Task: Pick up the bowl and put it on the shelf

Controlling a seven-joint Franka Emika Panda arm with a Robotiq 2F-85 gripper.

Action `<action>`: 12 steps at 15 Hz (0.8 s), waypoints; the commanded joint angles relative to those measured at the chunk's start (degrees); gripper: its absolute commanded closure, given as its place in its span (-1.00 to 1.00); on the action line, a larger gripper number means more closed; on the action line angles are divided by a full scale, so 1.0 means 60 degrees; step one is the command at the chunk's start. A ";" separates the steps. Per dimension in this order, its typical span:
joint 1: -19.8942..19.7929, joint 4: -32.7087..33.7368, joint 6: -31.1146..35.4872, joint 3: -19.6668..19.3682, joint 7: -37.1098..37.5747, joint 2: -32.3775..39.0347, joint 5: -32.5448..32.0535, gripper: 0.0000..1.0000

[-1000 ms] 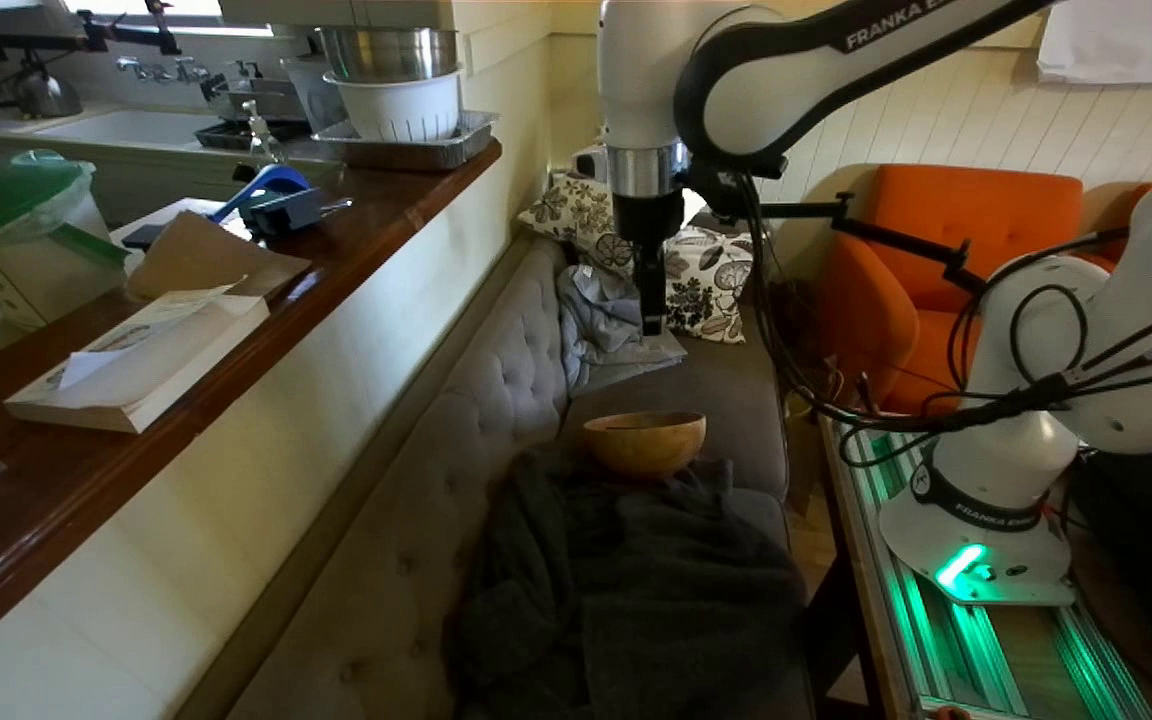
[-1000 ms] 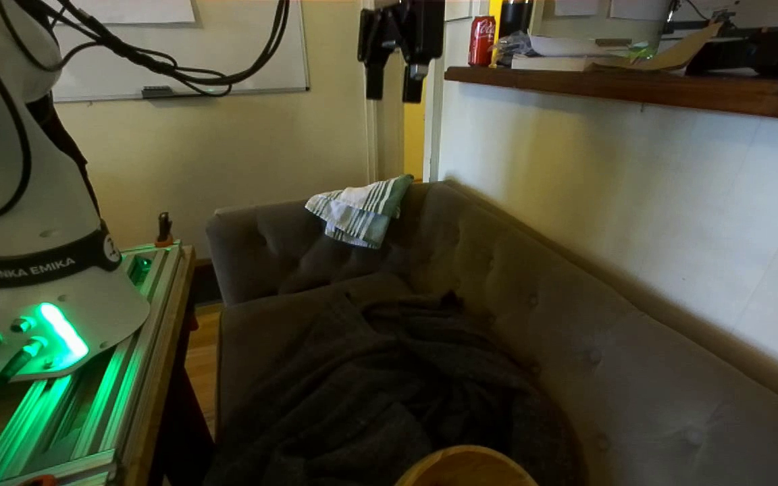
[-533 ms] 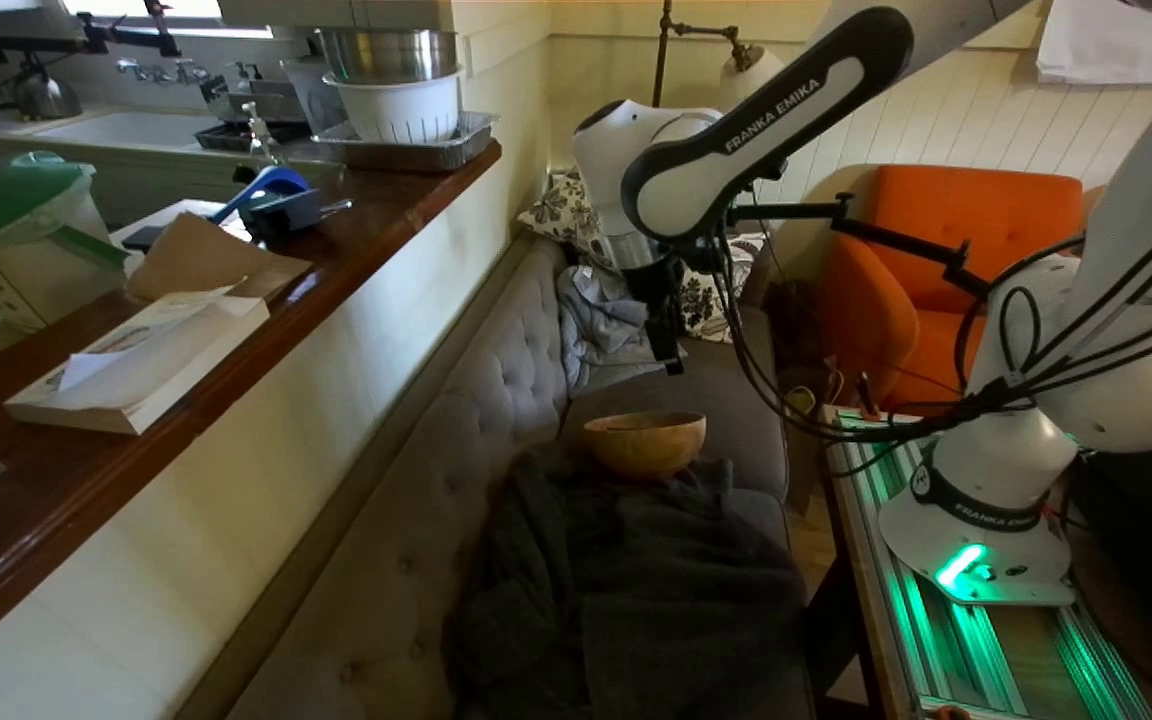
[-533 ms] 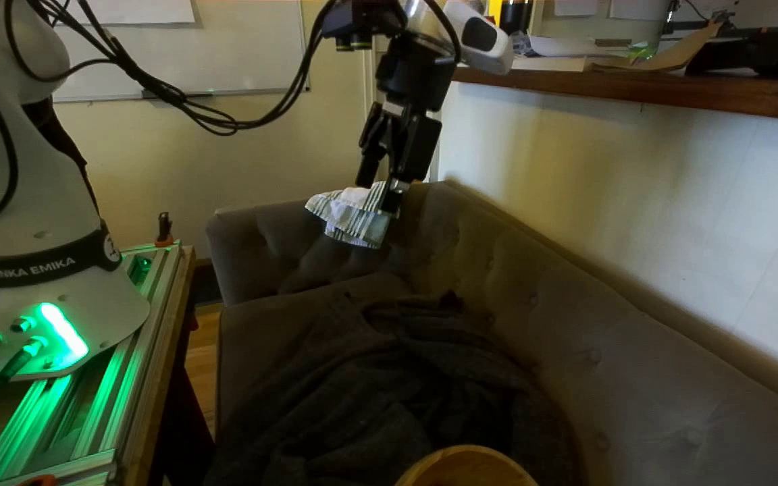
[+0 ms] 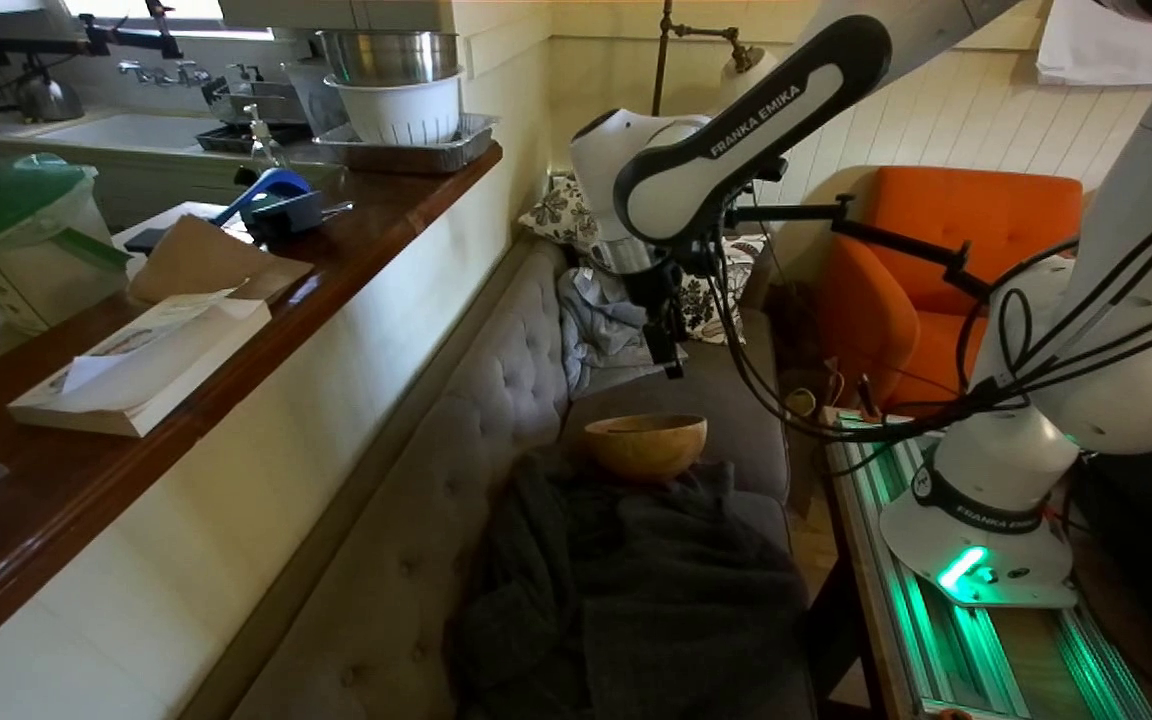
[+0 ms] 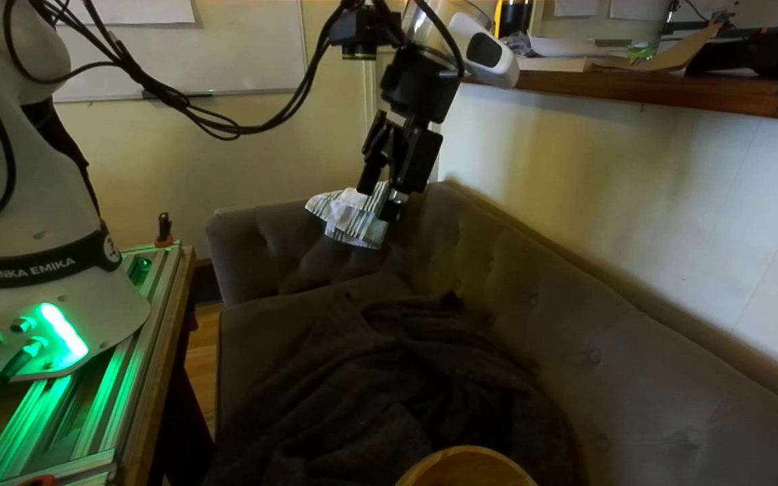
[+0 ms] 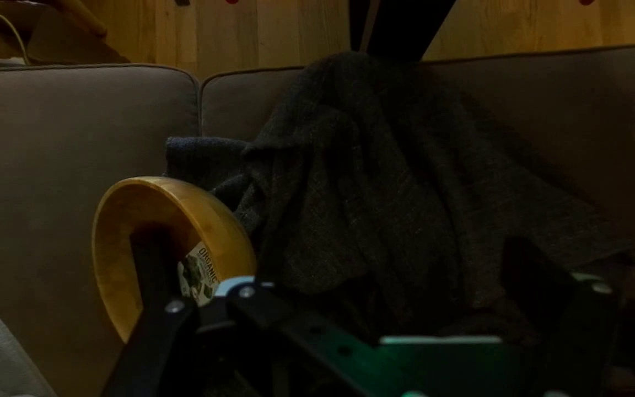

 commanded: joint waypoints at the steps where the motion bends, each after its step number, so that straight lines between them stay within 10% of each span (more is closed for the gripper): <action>1: -0.0596 0.0117 -0.0113 -0.0543 -0.1829 0.0448 0.1146 -1.00; 6: -0.1893 0.0925 -0.0835 -0.1445 -0.3946 0.2197 0.2680 -1.00; 12: -0.2870 0.2853 -0.3014 -0.0986 -0.4422 0.4954 0.2896 -1.00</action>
